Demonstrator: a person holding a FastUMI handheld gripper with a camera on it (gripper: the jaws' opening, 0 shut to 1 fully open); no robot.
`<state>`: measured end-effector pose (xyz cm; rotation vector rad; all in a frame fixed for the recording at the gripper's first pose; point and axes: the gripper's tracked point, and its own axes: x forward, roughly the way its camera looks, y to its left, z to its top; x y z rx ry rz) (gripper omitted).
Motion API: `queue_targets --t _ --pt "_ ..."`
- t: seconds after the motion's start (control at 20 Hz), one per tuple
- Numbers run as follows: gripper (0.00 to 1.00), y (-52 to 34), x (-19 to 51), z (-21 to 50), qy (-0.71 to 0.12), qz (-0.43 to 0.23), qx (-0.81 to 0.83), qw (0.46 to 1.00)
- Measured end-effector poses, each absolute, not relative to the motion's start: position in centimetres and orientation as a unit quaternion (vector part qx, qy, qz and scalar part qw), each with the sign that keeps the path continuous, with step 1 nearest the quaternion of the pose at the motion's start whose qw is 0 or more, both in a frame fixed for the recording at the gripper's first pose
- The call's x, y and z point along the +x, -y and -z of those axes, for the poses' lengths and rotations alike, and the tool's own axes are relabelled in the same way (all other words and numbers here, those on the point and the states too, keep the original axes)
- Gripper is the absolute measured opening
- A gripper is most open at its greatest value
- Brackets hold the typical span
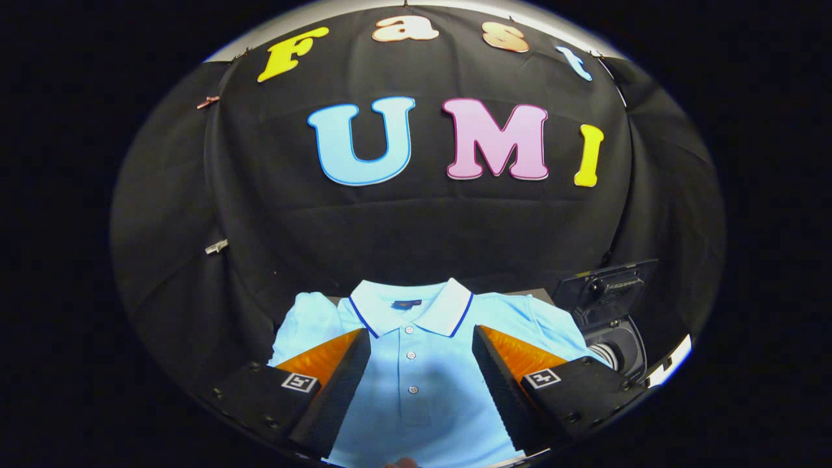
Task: Put the clothes into the washing machine and then close the washing machine lid.
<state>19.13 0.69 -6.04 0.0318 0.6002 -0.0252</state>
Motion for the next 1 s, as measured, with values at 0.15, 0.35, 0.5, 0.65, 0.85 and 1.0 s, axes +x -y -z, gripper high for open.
queue_targets --t 0.15,0.35,0.5,0.65,0.85,1.0 --pt "0.99 -0.8 19.5 9.2 -0.368 0.015 0.01 0.93" --pt "0.99 -1.1 19.1 11.6 -0.435 0.004 0.005 0.9" --pt "1.0 -1.1 18.6 13.5 -0.476 -0.001 -0.002 0.88" --pt "1.0 -1.0 18.1 14.3 -0.504 0.006 -0.009 0.864" --pt "0.99 -0.9 18.1 14.4 -0.541 0.006 -0.01 0.841" --pt "0.93 -0.5 18.1 14.4 -0.555 0.014 -0.013 0.832"
